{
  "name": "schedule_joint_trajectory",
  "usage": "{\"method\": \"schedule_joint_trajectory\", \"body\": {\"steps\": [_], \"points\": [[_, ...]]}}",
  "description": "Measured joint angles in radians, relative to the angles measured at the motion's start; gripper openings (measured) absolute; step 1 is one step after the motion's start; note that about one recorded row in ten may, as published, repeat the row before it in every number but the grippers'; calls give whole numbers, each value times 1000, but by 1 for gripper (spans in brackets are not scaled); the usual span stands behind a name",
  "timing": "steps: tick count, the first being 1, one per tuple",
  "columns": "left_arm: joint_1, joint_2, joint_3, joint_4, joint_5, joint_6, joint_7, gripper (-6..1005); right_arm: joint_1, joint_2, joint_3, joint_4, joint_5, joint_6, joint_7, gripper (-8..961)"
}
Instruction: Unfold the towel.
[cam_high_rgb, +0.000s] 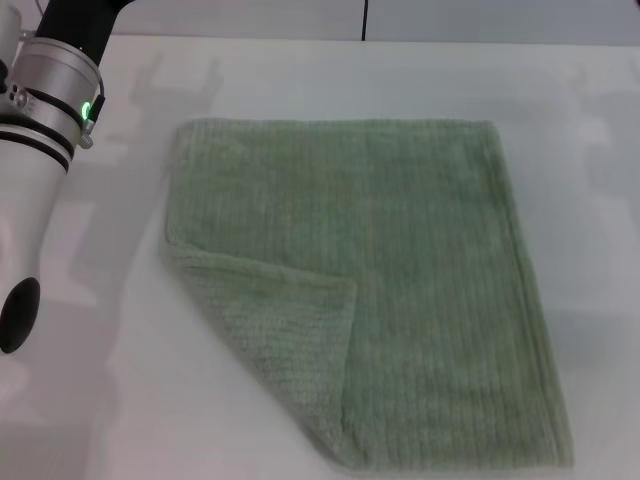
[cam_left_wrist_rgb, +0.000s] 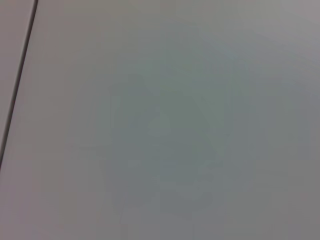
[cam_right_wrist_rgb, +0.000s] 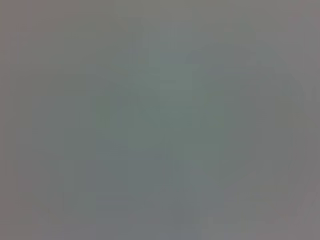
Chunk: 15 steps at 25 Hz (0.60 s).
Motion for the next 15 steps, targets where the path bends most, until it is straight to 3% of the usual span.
{"method": "schedule_joint_trajectory", "body": {"steps": [8,15], "points": [[1,1,1,8,0,-1,0,841,-50,1,95,-352,-2,570,-1,714],[-1,2,0,18,-7,-1,-9,840,-56,1,175,-570,3,995,2,713]]}}
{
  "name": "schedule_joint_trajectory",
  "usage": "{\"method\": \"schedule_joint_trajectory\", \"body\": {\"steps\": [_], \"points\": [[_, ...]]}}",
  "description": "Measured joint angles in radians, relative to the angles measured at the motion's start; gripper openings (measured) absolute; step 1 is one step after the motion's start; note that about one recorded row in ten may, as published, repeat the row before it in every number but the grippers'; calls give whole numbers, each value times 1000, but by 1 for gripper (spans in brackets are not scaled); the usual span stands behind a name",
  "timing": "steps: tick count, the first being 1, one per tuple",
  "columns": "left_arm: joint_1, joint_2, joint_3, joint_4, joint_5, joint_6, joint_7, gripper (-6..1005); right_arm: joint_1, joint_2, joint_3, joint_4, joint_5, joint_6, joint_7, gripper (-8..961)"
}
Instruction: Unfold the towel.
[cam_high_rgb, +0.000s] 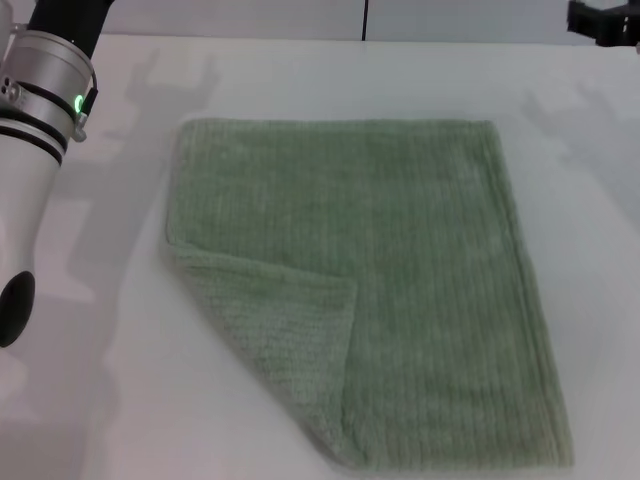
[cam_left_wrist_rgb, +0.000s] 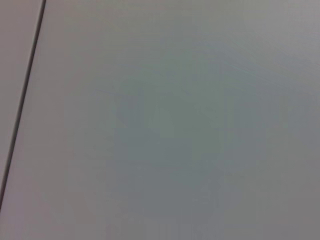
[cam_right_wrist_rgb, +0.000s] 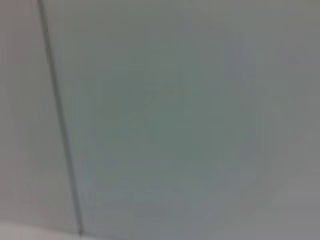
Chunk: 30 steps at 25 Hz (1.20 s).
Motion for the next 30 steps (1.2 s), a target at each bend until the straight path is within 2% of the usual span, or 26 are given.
{"method": "schedule_joint_trajectory", "body": {"steps": [4,8,13,16,19,22,24,30], "points": [[-1,-1,0,3,3,0,-1,840,16,0,41,-67,2,175,5,713],[-2,-1,0,7,3,5,-2,841,29,-2,55,-75,3,235,5,713],[-2,-1,0,7,-1,13,-3,841,83,-14,62,-42,-3,323,-8,609],[-1,-1,0,7,-1,19,-5,840,148,-23,82,20,-3,404,-41,511],[-1,-1,0,7,-1,20,-5,840,218,-22,129,97,1,472,-89,414],[0,-1,0,6,-1,26,-6,840,281,-21,181,177,2,528,-137,271],[2,-1,0,3,-1,33,-7,840,313,-21,205,226,3,550,-167,176],[7,-1,0,4,-1,42,-31,841,409,-24,292,393,6,588,-281,-3]]}}
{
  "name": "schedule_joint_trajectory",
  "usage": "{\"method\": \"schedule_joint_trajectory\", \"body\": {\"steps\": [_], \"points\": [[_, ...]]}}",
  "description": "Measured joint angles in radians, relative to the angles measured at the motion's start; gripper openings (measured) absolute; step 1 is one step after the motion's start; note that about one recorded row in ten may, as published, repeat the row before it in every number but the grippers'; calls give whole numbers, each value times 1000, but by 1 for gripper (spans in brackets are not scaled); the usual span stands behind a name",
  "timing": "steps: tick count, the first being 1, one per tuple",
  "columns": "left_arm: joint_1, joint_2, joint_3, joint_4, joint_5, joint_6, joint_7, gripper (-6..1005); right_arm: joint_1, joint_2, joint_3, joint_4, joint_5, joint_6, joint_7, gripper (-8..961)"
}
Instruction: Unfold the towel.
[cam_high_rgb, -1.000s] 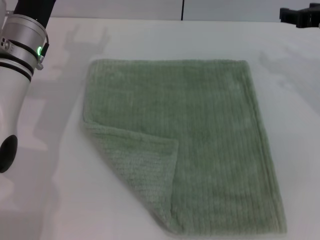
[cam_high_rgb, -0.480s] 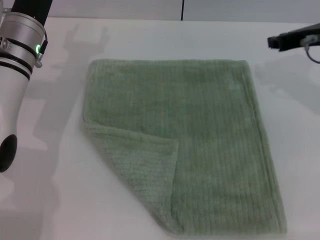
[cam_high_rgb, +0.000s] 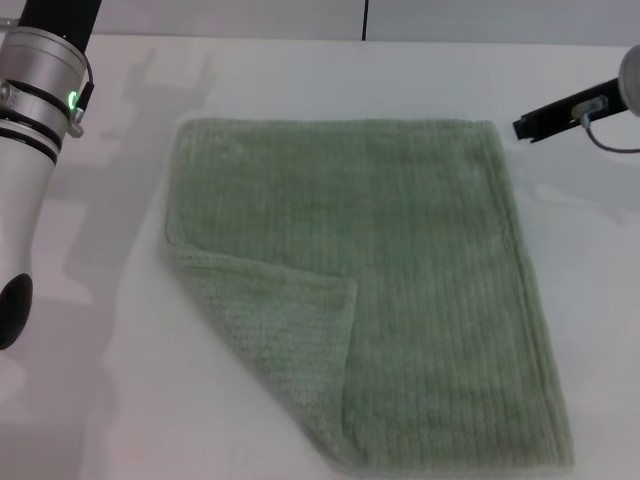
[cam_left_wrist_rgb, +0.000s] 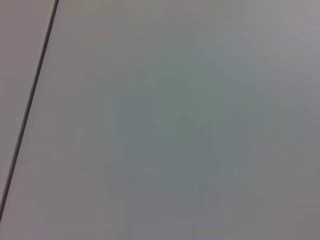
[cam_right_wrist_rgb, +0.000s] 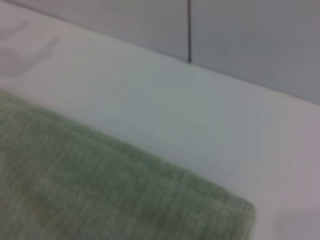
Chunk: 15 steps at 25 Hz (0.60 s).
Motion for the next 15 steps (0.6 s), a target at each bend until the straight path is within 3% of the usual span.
{"method": "schedule_joint_trajectory", "body": {"steps": [15], "points": [[-2,0,0,1,0,0,-2,840,114,-19,68,288,24,-48,-179,-2]]}}
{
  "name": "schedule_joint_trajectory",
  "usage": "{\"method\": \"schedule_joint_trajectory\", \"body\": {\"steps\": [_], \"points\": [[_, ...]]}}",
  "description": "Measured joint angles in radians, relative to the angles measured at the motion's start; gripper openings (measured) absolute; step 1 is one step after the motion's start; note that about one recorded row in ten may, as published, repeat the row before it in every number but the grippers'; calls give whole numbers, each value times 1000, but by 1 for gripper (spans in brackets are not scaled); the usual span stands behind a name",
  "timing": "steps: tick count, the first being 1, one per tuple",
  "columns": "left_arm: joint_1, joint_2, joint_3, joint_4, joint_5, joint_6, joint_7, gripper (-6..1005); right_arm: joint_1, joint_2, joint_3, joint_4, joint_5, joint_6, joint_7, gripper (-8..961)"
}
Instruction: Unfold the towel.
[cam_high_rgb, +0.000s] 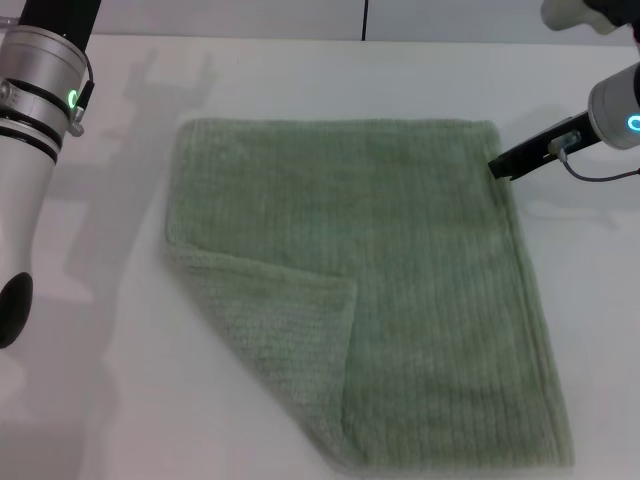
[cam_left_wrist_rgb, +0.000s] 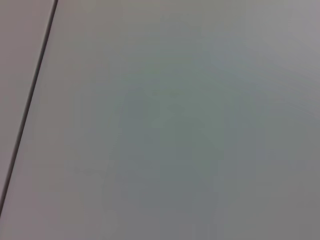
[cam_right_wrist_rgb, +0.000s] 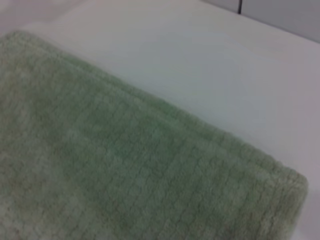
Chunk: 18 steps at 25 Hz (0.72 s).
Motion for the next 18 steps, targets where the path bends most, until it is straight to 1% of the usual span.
{"method": "schedule_joint_trajectory", "body": {"steps": [5,12,18], "points": [[-4,0,0,-2,0,-7,0,841,6,-1,1,30,1,-19,-34,-3],[-6,-2,0,-12,0,-9,0,841,38,-2,12,114,12,-72,-84,-2],[-7,-2,0,-13,0,-9,0,841,55,-2,13,139,17,-88,-98,-2]]}}
